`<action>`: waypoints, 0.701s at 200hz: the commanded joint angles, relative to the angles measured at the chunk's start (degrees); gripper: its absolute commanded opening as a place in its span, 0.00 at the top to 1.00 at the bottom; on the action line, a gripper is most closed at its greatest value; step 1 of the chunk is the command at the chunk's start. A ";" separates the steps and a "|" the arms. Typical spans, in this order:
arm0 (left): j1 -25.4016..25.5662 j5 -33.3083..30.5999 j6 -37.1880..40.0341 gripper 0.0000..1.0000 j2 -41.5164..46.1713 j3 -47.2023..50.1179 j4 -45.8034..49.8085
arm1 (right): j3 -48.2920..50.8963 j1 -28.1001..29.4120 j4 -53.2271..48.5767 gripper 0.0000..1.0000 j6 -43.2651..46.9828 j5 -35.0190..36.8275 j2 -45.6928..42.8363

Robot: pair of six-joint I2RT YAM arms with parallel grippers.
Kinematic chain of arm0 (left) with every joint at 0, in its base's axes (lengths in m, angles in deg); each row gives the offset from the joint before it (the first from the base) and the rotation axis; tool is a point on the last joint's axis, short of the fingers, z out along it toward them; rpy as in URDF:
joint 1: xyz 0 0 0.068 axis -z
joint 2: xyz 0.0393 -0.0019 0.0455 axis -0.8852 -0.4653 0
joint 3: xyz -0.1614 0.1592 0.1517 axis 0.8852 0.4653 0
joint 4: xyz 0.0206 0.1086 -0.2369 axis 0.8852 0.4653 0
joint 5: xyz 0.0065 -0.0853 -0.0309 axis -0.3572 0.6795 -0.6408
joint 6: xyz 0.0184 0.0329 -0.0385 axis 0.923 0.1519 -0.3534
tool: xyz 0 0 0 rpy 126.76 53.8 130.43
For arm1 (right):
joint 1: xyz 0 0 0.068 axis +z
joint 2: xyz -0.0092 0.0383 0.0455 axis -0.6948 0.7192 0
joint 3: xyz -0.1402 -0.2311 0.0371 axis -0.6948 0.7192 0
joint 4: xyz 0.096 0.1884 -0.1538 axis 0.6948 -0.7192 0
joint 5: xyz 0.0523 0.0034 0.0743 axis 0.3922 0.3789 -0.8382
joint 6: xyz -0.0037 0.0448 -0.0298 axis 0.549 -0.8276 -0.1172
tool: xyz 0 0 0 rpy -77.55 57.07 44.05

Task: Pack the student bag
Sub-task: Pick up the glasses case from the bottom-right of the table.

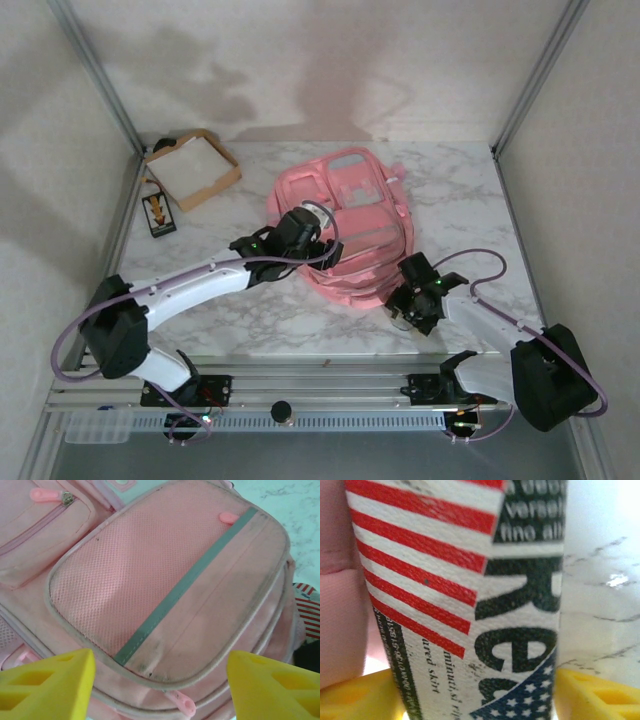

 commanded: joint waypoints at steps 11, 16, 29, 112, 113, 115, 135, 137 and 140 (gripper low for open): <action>0.00 -2.07 4.53 0.28 -3.11 -4.66 2.60 | 1.80 -2.35 1.36 0.33 2.32 1.26 -0.80; 0.04 -1.83 4.81 0.28 -3.28 -4.94 2.75 | 1.61 -2.47 0.83 0.35 2.59 1.73 -1.20; 0.22 -1.02 6.05 0.26 -3.43 -4.98 2.73 | 0.91 -2.78 0.05 0.39 3.75 2.54 -2.41; 4.25 -1.83 21.96 0.13 -9.55 -11.81 8.74 | -7.94 -6.37 -9.96 0.42 9.56 4.05 -10.76; 4.39 -1.88 22.16 0.13 -9.71 -12.00 8.85 | -8.07 -6.40 -10.02 0.42 9.65 3.96 -10.82; 4.58 -2.20 22.44 0.13 -10.18 -12.43 9.19 | -8.29 -6.49 -10.11 0.42 9.83 3.74 -10.91; 6.33 -6.24 24.10 0.13 -13.77 -15.20 9.62 | -11.40 -7.26 -11.43 0.42 11.37 2.57 -11.21; 6.49 -6.87 24.29 0.13 -13.97 -15.25 9.19 | -11.72 -7.26 -11.54 0.42 11.51 2.56 -11.23; 6.68 -7.94 24.43 0.13 -14.31 -15.27 8.51 | -12.11 -7.32 -11.70 0.42 11.72 2.51 -11.19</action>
